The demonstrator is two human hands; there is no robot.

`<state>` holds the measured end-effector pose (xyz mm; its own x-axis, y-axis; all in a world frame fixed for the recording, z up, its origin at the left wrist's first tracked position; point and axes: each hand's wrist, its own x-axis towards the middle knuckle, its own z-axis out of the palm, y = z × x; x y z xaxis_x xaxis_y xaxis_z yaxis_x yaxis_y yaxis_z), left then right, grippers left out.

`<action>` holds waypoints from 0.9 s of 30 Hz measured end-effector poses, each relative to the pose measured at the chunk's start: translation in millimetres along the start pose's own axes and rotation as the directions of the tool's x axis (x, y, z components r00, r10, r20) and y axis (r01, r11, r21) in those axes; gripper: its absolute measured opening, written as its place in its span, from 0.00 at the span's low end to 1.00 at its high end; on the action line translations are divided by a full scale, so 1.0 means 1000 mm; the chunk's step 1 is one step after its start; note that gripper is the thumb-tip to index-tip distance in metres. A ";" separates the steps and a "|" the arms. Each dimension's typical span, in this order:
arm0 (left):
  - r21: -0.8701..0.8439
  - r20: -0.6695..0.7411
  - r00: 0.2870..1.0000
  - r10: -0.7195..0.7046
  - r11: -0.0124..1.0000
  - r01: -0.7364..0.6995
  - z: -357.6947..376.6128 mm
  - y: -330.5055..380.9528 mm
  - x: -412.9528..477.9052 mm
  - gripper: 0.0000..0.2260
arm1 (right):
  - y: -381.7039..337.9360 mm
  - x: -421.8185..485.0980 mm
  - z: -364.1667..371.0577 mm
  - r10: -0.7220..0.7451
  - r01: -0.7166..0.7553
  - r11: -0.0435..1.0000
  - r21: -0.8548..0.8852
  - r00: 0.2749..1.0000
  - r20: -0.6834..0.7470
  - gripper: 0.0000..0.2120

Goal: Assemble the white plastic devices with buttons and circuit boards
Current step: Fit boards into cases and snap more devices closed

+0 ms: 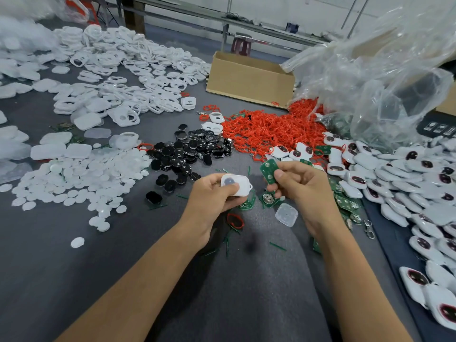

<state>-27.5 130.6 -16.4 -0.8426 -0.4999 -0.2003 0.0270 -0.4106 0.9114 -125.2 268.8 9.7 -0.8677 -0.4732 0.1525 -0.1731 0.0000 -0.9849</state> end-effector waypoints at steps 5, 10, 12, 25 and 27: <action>0.030 0.033 0.999 -0.005 1.000 0.004 0.001 0.001 0.000 0.10 | -0.005 -0.004 0.013 -0.050 0.049 0.999 0.024 0.997 0.052 0.08; 0.031 0.041 0.999 -0.006 1.000 0.005 0.001 0.001 -0.001 0.11 | -0.003 -0.005 0.017 -0.079 0.079 0.997 -0.025 0.997 0.011 0.11; 0.027 0.039 0.999 -0.006 1.000 0.005 0.001 0.001 -0.001 0.12 | -0.002 -0.004 0.016 -0.074 0.074 0.997 -0.019 0.997 0.002 0.14; 0.020 0.048 0.999 0.009 1.000 -0.010 0.001 0.001 -0.003 0.11 | 0.000 -0.004 0.013 -0.044 0.041 0.992 -0.117 0.999 -0.025 0.20; 0.024 0.051 0.999 0.009 1.000 -0.010 0.001 0.001 -0.003 0.11 | -0.001 -0.004 0.013 -0.050 0.047 0.993 -0.109 0.999 -0.019 0.20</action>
<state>-25.1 132.7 -14.5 -0.8689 -0.4636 -0.1734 0.0224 -0.3869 0.9219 -115.6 258.8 9.2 -0.8666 -0.4559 0.2029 -0.2638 0.0736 -0.9618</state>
